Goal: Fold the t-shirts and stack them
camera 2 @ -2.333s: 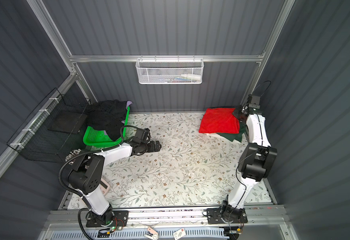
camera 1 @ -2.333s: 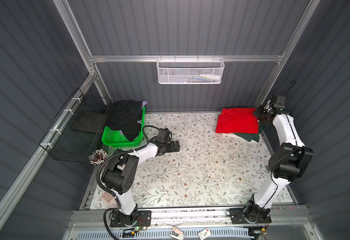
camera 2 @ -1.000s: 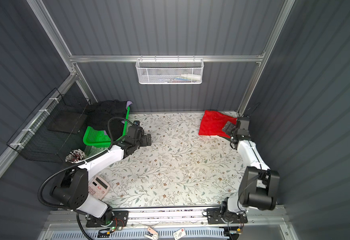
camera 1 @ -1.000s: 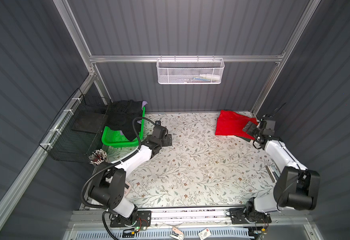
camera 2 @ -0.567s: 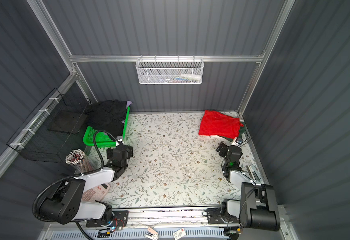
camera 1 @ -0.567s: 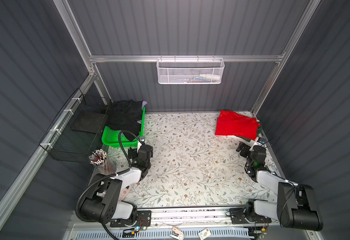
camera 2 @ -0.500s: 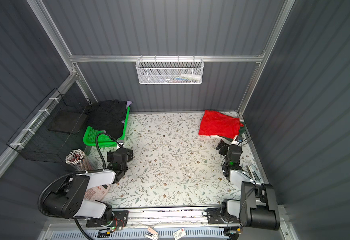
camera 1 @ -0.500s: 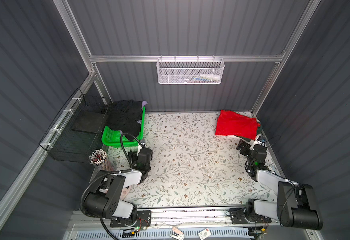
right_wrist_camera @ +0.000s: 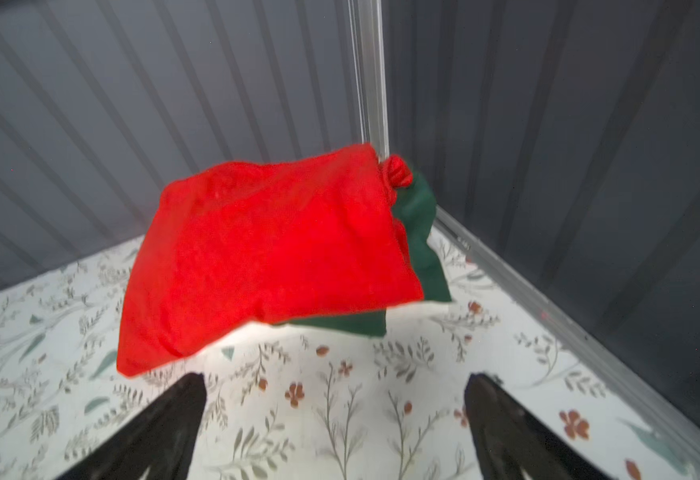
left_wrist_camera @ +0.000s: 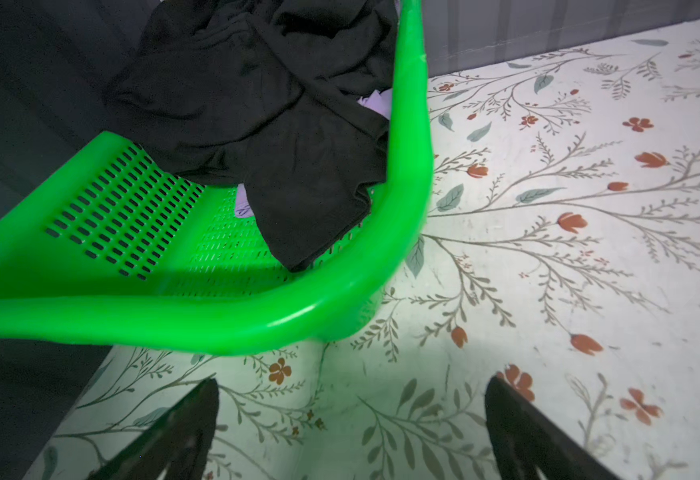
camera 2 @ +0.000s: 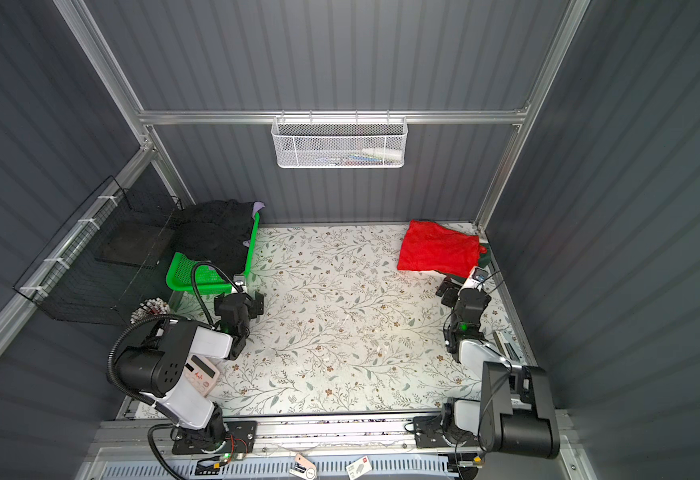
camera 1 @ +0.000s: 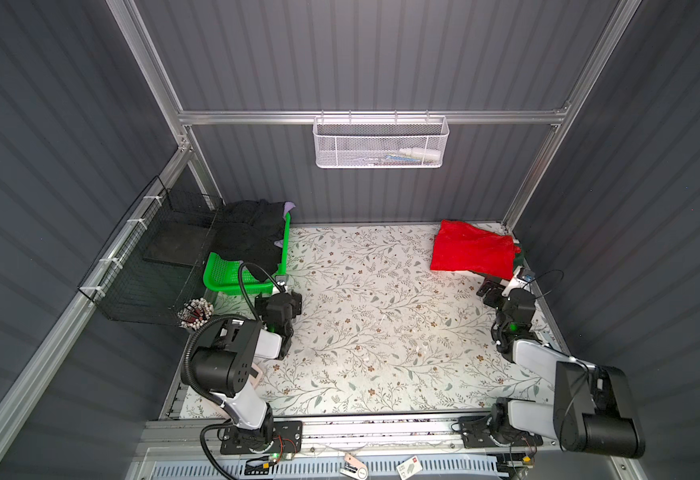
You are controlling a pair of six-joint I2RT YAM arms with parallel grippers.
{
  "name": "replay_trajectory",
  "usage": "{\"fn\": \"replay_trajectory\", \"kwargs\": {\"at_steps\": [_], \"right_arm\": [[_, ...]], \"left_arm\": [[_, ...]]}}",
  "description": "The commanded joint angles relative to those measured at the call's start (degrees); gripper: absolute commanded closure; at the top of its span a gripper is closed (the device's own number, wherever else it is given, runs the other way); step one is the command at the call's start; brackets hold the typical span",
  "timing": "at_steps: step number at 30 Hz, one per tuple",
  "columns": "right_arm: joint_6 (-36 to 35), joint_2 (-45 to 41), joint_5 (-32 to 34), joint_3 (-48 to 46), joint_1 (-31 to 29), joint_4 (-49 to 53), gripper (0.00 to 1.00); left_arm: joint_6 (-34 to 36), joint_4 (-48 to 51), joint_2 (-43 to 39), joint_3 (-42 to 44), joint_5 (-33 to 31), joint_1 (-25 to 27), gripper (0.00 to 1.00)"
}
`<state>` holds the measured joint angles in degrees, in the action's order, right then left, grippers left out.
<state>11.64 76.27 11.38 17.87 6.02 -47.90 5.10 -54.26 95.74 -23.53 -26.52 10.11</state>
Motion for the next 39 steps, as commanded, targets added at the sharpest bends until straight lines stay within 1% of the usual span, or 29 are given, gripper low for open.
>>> {"fn": "replay_trajectory", "kwargs": {"at_steps": [1, 3, 4, 5, 6, 7, 8, 9, 11, 13, 16, 18, 21, 29, 39], "right_arm": [[-2.17, 1.30, -0.50, -1.83, -0.89, -6.56, 0.01], [-2.58, 2.23, -1.05, -1.48, -0.99, -7.37, 0.01], [-3.46, 2.83, -2.60, -1.36, -1.23, -7.56, 0.01], [-4.30, 3.81, -5.20, -1.52, -1.40, -6.82, 0.01], [-5.65, 8.26, -4.99, -2.71, -2.10, -16.44, 0.01], [-6.33, 8.59, -4.13, -3.81, -2.71, -18.71, 0.01], [-5.65, 6.02, -3.78, -2.86, -2.77, -12.22, 0.01], [-4.92, 5.17, -2.62, -1.75, -2.75, -8.97, 0.01], [-5.80, 8.45, -0.64, -1.72, -3.20, -14.64, 0.01], [-5.14, 5.87, -0.69, -0.30, -3.30, -7.42, 0.01], [-5.84, 7.92, -0.84, -1.69, -3.37, -13.91, 0.01], [-5.48, 6.79, -0.88, -0.82, -3.36, -10.07, 0.01], [-5.86, 7.74, -0.91, -1.34, -3.38, -12.82, 0.01], [-6.39, 7.75, -1.25, -0.30, -3.73, -10.59, 0.01], [-6.44, 7.55, -1.15, -0.82, -3.74, -11.40, 0.01]], "left_arm": [[-1.69, -7.96, 3.58, 0.29, 5.24, -1.85, 0.00], [-3.00, 0.20, 1.98, -2.01, 7.09, -2.26, 0.00], [-2.65, -2.51, 3.01, -1.82, 7.54, -2.51, 0.00], [-2.92, -1.51, 2.78, -2.05, 7.74, -2.71, 0.00], [-3.40, 1.08, 2.15, -2.66, 7.87, -2.85, 0.00], [-3.50, 0.52, 2.46, -2.60, 8.12, -3.07, 0.00], [-3.37, -0.60, 2.84, -2.49, 8.30, -3.16, 0.00], [-3.47, 0.00, 2.71, -2.60, 8.37, -3.17, 0.00], [-3.61, 0.51, 2.53, -2.64, 8.35, -3.26, 0.00], [-3.57, 0.29, 2.59, -2.58, 8.33, -3.25, 0.00], [-3.61, -0.11, 2.56, -2.45, 8.22, -3.25, 0.00], [-3.61, 0.08, 2.52, -2.48, 8.29, -3.25, 0.00], [-3.61, 0.03, 2.59, -2.49, 8.15, -3.25, 0.00], [-3.61, 0.21, 2.56, -2.57, 8.24, -3.25, 0.00], [-3.61, 0.19, 2.55, -2.49, 8.29, -3.25, 0.00]]}}
